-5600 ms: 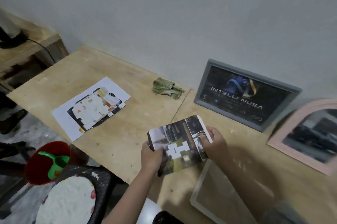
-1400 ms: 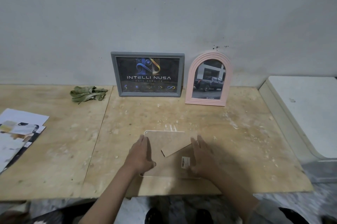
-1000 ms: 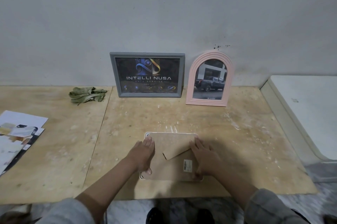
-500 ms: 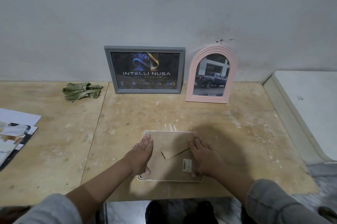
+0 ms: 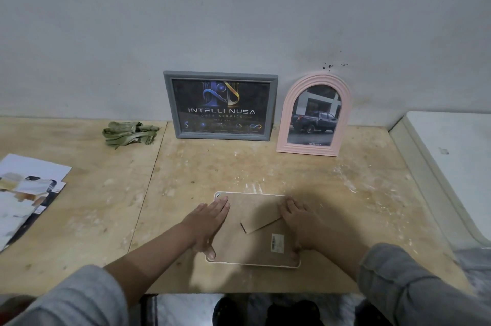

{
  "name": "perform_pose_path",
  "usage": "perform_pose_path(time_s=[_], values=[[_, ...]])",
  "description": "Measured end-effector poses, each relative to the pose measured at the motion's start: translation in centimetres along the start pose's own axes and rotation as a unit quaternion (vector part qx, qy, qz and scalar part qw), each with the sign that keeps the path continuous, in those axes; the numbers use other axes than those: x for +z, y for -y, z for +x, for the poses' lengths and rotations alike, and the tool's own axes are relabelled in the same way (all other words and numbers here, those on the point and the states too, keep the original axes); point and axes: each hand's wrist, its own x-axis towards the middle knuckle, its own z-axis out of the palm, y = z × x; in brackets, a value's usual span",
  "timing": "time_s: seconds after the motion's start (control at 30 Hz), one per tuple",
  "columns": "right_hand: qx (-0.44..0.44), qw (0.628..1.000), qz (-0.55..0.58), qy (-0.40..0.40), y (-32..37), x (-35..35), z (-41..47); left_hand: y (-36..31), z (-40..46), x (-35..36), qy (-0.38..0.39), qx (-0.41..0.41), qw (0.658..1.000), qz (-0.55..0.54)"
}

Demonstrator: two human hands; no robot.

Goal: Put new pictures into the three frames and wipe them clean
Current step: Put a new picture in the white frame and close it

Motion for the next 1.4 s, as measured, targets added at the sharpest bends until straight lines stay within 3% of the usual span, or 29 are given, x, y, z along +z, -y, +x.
perform_pose_path(time_s=[0.37,0.47,0.57,0.77,1.07,1.4], values=[[-0.034,0.991,-0.093,0.092,1.8,-1.0,1.1,-0.5,1.9,-0.2,0.003,0.003,1.0,-0.016],[-0.043,0.989,-0.114,0.086,2.1,-1.5,0.8,-0.6,1.6,-0.5,0.005,0.002,1.0,-0.025],[-0.017,0.997,-0.075,0.031,1.0,-0.6,-0.1,-1.1,1.2,-0.9,0.001,-0.005,1.0,-0.025],[0.086,0.996,0.032,0.007,0.6,0.8,-2.0,-2.6,1.3,-1.2,0.0,-0.03,0.998,0.051],[0.104,0.994,0.016,0.035,0.4,1.3,-2.5,-5.7,5.2,-5.2,0.01,0.052,0.996,0.073],[0.037,0.995,-0.064,0.067,-0.5,1.2,-1.1,-4.7,8.0,-5.6,0.01,0.135,0.986,0.102]])
